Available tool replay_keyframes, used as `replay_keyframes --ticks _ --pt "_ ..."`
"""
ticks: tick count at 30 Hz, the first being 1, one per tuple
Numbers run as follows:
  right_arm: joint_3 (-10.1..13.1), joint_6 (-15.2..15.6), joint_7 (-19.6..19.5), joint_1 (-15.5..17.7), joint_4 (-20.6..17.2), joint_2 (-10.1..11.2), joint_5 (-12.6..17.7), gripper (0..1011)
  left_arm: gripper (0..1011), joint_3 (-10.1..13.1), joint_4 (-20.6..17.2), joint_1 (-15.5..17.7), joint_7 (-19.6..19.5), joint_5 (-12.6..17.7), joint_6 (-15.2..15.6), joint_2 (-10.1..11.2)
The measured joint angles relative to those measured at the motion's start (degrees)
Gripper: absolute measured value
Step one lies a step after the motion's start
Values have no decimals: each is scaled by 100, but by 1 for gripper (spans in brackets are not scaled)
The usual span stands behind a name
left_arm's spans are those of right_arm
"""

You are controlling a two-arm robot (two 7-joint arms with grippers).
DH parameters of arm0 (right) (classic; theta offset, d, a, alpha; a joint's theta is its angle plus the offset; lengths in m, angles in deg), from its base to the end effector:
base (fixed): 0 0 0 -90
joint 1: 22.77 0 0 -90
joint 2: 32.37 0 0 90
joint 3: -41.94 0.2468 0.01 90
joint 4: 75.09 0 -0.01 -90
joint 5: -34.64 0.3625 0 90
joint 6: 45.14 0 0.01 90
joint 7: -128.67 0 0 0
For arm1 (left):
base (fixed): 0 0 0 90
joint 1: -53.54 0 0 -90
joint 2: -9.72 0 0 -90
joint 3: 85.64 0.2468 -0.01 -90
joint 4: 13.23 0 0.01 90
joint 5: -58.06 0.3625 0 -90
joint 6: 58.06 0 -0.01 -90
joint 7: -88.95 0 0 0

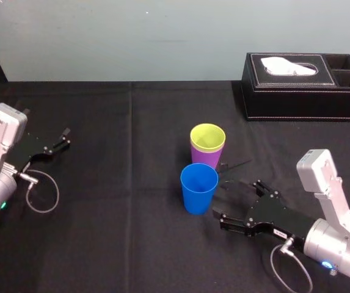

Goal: Stack the three plastic cups sequentially using one hand.

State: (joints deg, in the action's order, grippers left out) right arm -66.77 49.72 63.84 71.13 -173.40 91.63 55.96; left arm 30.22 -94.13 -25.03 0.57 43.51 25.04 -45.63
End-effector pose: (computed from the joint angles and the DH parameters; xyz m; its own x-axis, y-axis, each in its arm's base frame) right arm 0.3430 -0.0125 -0.2611 0.7188 -0.6927 0.0595 0.6821 0.6860 -0.2532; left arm 0.4018 0.0440 -0.2777 0.2922 0.8803 0.3738 -0.9553 0.2872 0.0704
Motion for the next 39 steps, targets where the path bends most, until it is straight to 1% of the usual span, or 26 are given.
replay_keyframes --ticks 2,6,10,20,29,39 --pt "-54 -19 1 -56 109 -77 -32 1003 1011 0 0 0 0 0 0 0" --pt "-117 -80 6 -117 253 -165 -72 1003 1011 0 0 0 0 0 0 0" --pt "-202 -216 10 -196 421 -280 -182 1003 1011 0 0 0 0 0 0 0" --pt "-287 -518 26 -284 646 -452 -392 1003 1011 0 0 0 0 0 0 0" --pt "-290 -613 44 -358 804 -599 -454 1003 1011 0 0 0 0 0 0 0" --pt "-335 -639 115 -449 914 -698 -458 1003 1011 0 0 0 0 0 0 0"
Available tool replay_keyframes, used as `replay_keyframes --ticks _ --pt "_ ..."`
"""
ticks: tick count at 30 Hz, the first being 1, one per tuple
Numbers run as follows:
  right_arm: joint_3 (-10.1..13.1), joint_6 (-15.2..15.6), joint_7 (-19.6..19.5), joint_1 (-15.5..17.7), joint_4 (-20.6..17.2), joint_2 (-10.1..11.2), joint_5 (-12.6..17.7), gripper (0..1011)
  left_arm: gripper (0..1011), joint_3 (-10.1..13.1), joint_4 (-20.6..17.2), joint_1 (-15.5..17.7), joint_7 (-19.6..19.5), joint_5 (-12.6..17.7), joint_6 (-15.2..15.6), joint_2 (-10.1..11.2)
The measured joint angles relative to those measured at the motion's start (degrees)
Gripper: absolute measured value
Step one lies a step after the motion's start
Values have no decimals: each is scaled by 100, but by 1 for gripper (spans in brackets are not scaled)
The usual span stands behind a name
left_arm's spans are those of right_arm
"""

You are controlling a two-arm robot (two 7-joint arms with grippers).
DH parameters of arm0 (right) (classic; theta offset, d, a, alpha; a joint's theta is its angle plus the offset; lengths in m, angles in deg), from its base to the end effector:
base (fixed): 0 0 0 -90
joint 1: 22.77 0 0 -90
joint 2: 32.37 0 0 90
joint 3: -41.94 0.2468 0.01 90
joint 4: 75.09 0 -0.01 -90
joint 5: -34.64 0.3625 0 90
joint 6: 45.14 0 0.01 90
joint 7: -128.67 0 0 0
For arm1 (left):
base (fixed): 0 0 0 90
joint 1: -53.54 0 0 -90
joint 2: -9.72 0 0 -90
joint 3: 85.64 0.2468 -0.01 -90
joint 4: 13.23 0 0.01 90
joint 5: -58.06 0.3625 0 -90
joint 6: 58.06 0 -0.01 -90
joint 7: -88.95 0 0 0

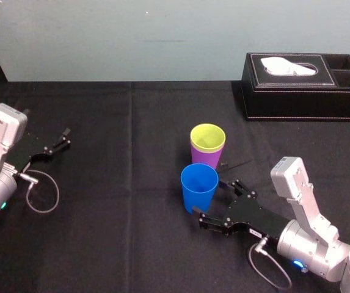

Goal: Stack the three plastic cups sequentially using one hand.

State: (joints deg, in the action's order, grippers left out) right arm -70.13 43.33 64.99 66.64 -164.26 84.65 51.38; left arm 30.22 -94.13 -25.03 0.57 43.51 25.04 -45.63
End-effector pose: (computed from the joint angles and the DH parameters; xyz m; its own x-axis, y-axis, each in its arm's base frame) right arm 0.3574 0.0089 -0.2949 0.7305 -0.6793 0.0697 0.6774 0.7080 -0.1996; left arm 0.4018 0.0440 -0.2777 0.2922 0.8803 0.3738 -0.9553 0.2872 0.0704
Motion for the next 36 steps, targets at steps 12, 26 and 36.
replay_keyframes --ticks 12,26,36 --pt "-74 -12 28 -131 123 -120 -8 1003 1011 0 0 0 0 0 0 0" --pt "-209 -7 40 -348 348 -278 -87 1003 1011 0 0 0 0 0 0 0" --pt "-259 -17 39 -477 427 -365 -120 1003 1011 0 0 0 0 0 0 0"
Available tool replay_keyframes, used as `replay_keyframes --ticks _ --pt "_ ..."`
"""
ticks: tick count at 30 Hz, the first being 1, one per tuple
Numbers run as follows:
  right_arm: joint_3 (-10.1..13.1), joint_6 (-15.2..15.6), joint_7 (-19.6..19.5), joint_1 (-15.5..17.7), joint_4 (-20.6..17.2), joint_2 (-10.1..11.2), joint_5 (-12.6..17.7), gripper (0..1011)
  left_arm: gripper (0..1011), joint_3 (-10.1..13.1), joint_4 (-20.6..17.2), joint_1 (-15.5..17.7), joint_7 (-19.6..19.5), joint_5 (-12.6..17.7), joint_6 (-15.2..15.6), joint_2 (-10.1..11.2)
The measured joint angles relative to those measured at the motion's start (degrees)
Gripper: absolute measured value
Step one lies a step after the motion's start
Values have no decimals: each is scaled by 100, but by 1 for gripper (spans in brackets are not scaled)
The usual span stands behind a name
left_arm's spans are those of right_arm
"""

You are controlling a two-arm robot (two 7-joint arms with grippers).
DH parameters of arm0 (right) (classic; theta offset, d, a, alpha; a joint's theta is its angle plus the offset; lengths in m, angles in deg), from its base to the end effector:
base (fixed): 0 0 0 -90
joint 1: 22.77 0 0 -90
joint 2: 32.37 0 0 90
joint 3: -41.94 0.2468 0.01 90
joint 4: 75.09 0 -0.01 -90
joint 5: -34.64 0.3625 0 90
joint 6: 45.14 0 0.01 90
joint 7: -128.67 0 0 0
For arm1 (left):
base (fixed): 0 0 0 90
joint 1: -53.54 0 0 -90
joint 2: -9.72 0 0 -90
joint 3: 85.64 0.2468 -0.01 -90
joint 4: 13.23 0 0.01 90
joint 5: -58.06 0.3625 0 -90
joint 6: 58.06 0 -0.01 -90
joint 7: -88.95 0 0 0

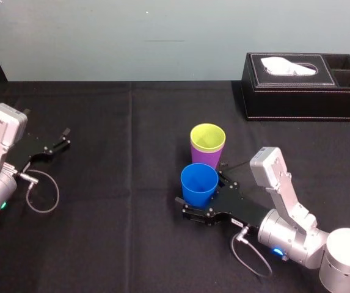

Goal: Stack the three plastic cups sequentially using one hand.

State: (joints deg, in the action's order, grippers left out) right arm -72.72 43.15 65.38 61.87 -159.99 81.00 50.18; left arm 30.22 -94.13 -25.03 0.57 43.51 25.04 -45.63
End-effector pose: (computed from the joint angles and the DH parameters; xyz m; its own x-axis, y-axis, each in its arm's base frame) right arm 0.3747 0.0307 -0.2950 0.7460 -0.6626 0.0671 0.6622 0.7271 -0.1811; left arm 0.4018 0.0440 -0.2777 0.2922 0.8803 0.3738 -0.9553 0.2872 0.0704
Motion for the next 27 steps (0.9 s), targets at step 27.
replay_keyframes --ticks 27 --pt "-20 22 -27 -37 5 -31 -33 838 1011 0 0 0 0 0 0 0"
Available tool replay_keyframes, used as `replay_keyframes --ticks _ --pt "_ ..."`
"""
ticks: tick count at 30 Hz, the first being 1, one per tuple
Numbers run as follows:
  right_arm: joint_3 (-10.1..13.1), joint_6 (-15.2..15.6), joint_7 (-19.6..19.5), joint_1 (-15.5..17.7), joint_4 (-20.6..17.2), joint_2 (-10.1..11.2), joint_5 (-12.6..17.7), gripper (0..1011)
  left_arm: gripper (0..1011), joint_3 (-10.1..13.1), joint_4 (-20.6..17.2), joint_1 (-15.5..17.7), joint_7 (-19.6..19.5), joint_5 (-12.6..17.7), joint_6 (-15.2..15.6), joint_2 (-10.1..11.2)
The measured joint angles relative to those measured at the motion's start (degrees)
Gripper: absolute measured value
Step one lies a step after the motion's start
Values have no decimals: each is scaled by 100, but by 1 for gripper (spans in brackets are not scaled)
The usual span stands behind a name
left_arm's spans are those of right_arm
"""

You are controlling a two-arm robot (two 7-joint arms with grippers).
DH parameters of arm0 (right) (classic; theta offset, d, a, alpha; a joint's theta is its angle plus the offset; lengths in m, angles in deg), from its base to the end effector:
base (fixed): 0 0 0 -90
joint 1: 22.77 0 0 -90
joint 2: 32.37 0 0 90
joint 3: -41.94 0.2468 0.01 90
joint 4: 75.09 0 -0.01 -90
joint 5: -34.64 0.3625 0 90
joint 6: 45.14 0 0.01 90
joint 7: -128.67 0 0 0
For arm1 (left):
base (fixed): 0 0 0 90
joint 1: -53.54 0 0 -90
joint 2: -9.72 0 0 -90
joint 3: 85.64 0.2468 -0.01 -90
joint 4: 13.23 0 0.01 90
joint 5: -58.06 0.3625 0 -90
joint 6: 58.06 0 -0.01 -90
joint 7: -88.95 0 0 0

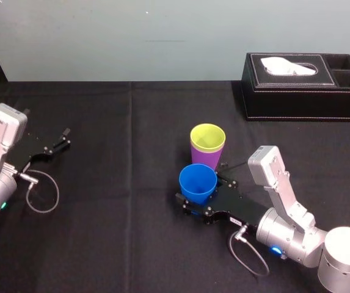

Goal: Stack the three plastic cups sequentially using one hand.

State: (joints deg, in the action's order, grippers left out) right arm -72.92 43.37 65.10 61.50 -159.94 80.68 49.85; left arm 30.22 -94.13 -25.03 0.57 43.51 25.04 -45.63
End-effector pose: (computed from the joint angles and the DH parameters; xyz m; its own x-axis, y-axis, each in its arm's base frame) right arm 0.3761 0.0335 -0.2933 0.7450 -0.6632 0.0713 0.6636 0.7261 -0.1802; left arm 0.4018 0.0440 -0.2777 0.2922 0.8803 0.3738 -0.9553 0.2872 0.0704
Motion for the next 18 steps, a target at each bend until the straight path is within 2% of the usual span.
replay_keyframes --ticks 3,5,11,18 --pt "1 -1 0 1 -2 1 2 756 1011 0 0 0 0 0 0 0" --pt "2 -2 0 2 -3 2 3 741 1011 0 0 0 0 0 0 0" --pt "6 -12 1 12 -13 9 7 726 1011 0 0 0 0 0 0 0" --pt "137 102 -20 104 -368 90 134 726 1011 0 0 0 0 0 0 0"
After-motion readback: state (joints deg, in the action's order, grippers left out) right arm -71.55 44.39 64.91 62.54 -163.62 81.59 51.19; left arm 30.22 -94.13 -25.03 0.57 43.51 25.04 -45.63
